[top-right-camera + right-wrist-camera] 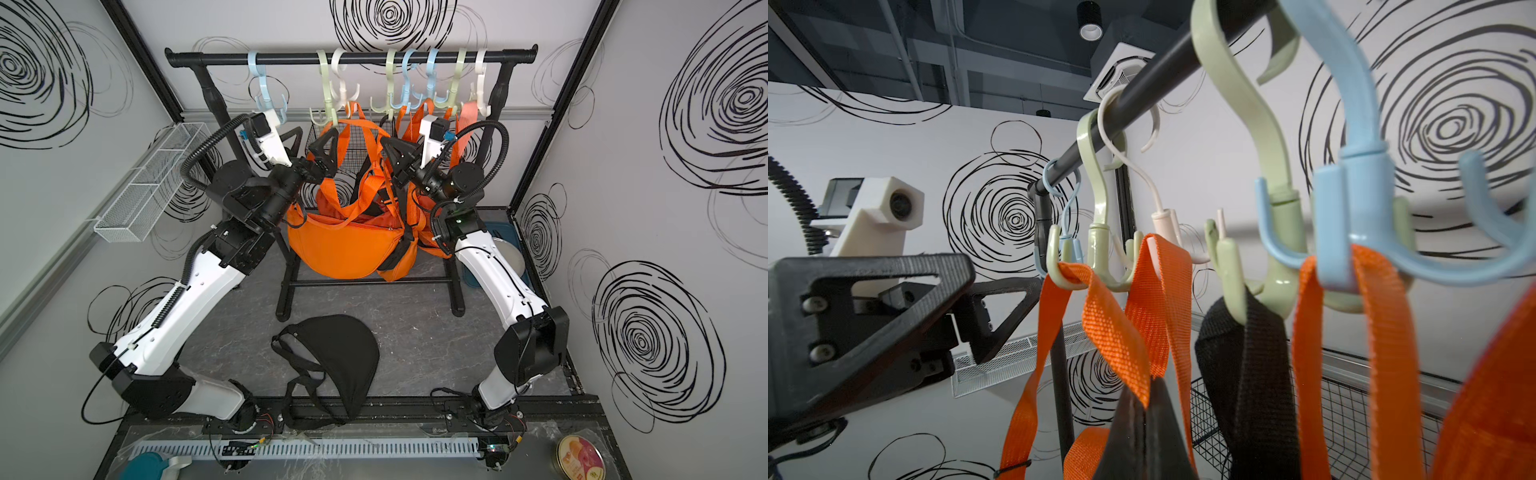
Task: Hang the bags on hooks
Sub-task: Hang the bag on the hook.
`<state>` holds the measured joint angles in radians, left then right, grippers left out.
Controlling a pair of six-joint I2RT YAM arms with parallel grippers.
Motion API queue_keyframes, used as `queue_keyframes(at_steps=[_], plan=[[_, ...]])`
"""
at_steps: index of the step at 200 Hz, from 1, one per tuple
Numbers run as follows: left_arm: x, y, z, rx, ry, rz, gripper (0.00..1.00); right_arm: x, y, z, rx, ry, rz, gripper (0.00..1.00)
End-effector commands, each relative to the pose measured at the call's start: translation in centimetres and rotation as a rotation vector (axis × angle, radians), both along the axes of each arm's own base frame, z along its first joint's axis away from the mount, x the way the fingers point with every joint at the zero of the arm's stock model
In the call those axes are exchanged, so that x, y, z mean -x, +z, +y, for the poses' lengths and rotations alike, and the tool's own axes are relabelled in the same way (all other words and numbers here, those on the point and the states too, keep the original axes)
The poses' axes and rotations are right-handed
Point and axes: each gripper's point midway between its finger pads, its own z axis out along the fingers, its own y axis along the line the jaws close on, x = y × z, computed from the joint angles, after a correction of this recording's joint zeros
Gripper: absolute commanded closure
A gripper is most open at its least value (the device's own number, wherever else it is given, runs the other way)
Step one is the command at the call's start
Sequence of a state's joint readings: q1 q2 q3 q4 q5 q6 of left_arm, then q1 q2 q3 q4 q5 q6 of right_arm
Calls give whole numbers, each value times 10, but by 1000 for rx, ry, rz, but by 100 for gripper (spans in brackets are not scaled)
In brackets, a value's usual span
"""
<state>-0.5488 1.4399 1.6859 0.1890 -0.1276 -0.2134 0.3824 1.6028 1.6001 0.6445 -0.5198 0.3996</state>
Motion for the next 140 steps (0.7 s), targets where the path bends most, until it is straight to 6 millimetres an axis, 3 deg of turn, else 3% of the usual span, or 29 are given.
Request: queue_keyframes(at_steps=[1,36,68,88,118,140], plan=[[15,5,17,-13,44,-70,1,5,12,-25,-42,-64,-6,100],[30,-21,47,-26,112,-18,1,3,4,-41,-40,-110,32,100],[40,-59,79,-32,181,66,1,10,-6,-28,5,-36,44,100],[47,-86,108,-42,273,125,1,12,-12,-24,28,-47,60,88],[65,-125,153,21,424,183,1,27,-9,-23,42,-58,50,54],[67,-159,170,23,496,252,1,41,-7,-16,80,-84,45,43]])
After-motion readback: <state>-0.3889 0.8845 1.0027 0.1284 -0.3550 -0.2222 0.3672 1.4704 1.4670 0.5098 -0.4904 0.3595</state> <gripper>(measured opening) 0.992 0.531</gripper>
